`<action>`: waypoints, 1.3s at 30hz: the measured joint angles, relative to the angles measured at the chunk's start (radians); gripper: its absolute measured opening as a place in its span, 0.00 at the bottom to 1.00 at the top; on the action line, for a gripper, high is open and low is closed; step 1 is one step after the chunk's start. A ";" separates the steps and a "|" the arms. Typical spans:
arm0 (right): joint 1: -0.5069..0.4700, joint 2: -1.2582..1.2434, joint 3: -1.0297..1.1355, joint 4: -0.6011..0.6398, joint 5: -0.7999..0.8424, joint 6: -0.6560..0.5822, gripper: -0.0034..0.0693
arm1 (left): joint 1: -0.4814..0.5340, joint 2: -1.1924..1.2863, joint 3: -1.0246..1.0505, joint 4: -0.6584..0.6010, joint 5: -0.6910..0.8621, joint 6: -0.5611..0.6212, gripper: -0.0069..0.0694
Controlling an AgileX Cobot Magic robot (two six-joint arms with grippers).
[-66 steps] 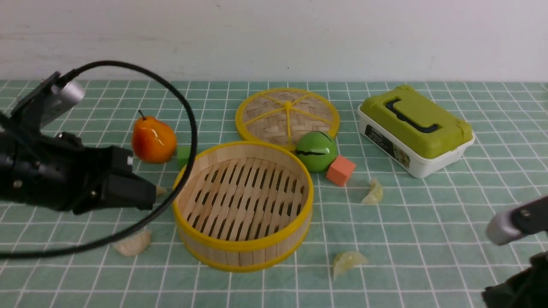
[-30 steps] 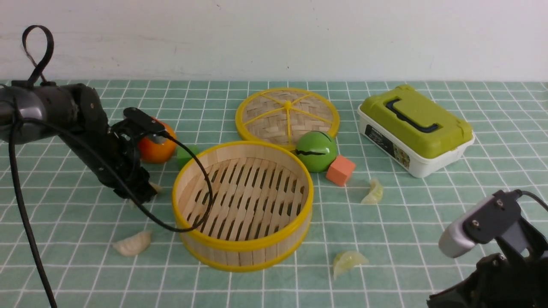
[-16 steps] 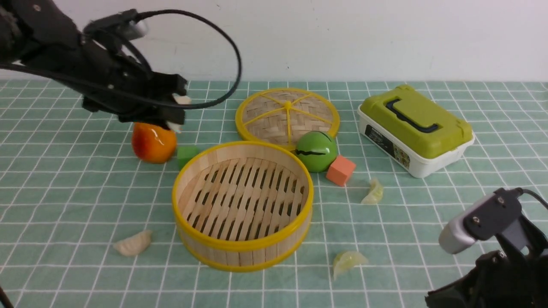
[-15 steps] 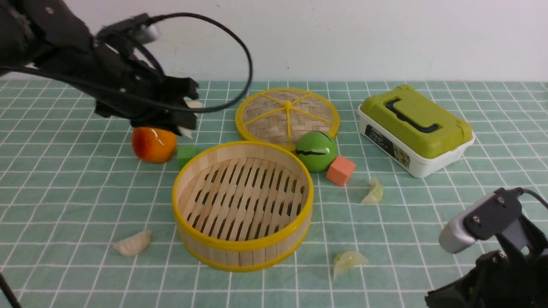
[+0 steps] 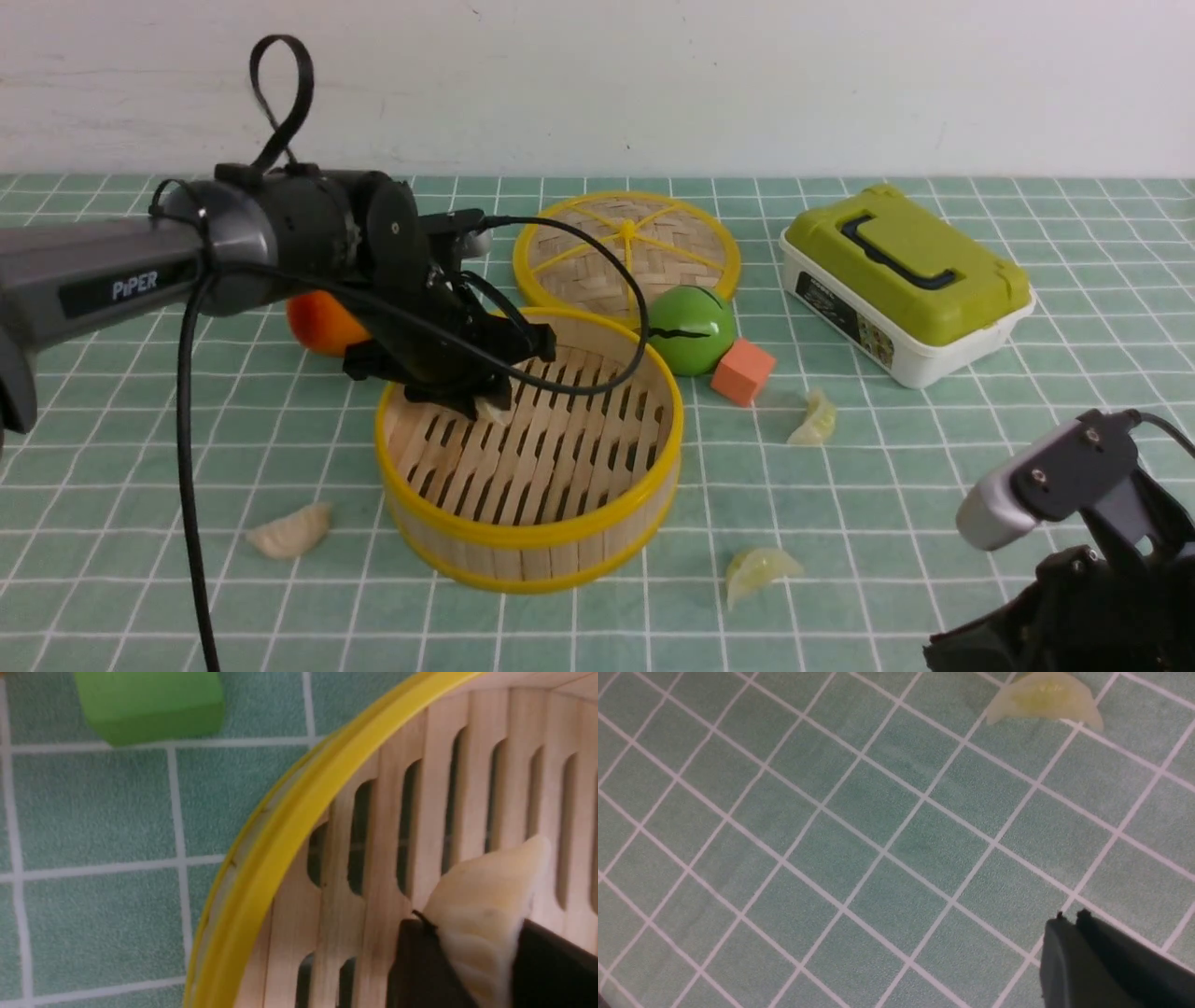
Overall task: Put the dumplings into the steamer on the table with the blue tablecloth.
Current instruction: 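Place the dumpling into the bamboo steamer basket with the left gripper, then reach for and grasp a dumpling on the table with the left gripper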
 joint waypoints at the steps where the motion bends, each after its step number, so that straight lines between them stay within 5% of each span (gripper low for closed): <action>1: 0.000 0.000 0.000 0.000 0.000 0.000 0.09 | 0.000 0.001 0.000 0.000 0.002 -0.006 0.50; 5: 0.000 0.000 0.000 0.000 0.000 0.000 0.09 | 0.000 -0.013 -0.023 -0.008 0.062 -0.008 0.65; 9: 0.000 0.000 0.000 0.000 0.001 0.000 0.10 | -0.001 -0.130 -0.059 0.054 0.197 0.065 0.69; 14: 0.000 0.000 0.000 0.001 0.008 0.000 0.10 | 0.039 -0.369 -0.001 0.212 0.340 0.130 0.61; 18: 0.000 0.000 0.000 0.021 0.009 0.000 0.10 | 0.119 -0.463 0.146 0.223 0.356 0.248 0.58; 23: 0.000 0.000 0.000 0.076 0.012 -0.002 0.10 | 0.185 -0.412 0.383 0.121 0.166 0.556 0.56; 27: 0.000 0.000 0.000 0.080 0.012 -0.002 0.10 | 0.185 -0.348 0.409 0.096 0.101 0.667 0.56; 35: 0.000 0.000 0.000 0.082 0.013 -0.002 0.10 | 0.186 -0.214 0.409 0.092 0.018 0.700 0.50; 39: 0.000 0.001 0.000 0.082 0.013 -0.003 0.11 | 0.186 -0.192 0.409 0.069 0.015 0.630 0.32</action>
